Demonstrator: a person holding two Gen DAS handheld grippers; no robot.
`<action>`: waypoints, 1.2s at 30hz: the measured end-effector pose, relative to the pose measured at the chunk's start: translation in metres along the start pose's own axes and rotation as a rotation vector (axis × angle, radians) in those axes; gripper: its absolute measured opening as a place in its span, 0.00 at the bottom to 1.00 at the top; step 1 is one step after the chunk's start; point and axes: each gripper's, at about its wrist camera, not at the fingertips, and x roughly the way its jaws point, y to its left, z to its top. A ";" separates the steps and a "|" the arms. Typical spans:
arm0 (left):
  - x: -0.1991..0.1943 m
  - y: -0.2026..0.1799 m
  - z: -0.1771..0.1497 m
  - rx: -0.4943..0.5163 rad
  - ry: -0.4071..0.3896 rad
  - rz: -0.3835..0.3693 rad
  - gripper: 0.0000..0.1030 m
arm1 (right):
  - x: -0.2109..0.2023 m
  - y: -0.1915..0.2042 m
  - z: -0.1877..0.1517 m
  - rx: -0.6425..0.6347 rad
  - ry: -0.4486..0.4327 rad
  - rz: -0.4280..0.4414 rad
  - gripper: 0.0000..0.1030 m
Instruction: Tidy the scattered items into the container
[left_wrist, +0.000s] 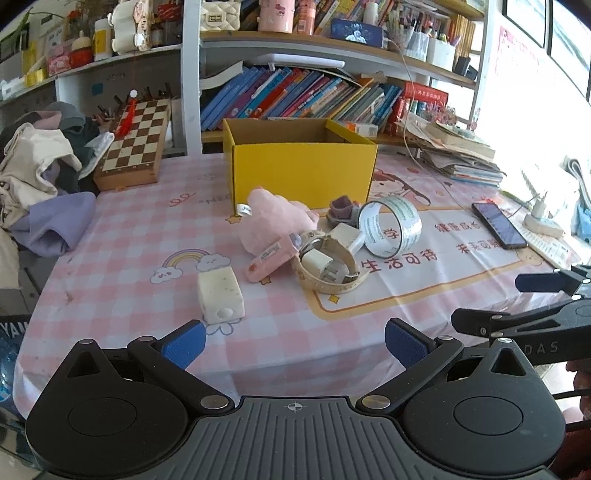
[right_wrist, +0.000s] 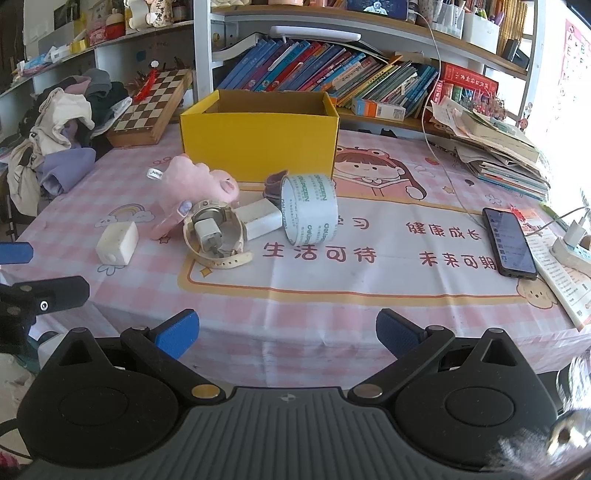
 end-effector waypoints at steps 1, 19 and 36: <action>0.000 0.001 0.000 -0.003 0.001 -0.001 1.00 | 0.000 0.000 0.000 0.000 -0.001 0.001 1.00; 0.001 0.002 0.001 0.040 -0.005 0.044 1.00 | -0.004 0.009 0.006 -0.025 -0.003 0.044 0.98; 0.025 0.009 0.010 -0.005 0.063 0.078 1.00 | 0.017 -0.002 0.014 -0.014 0.024 0.047 0.76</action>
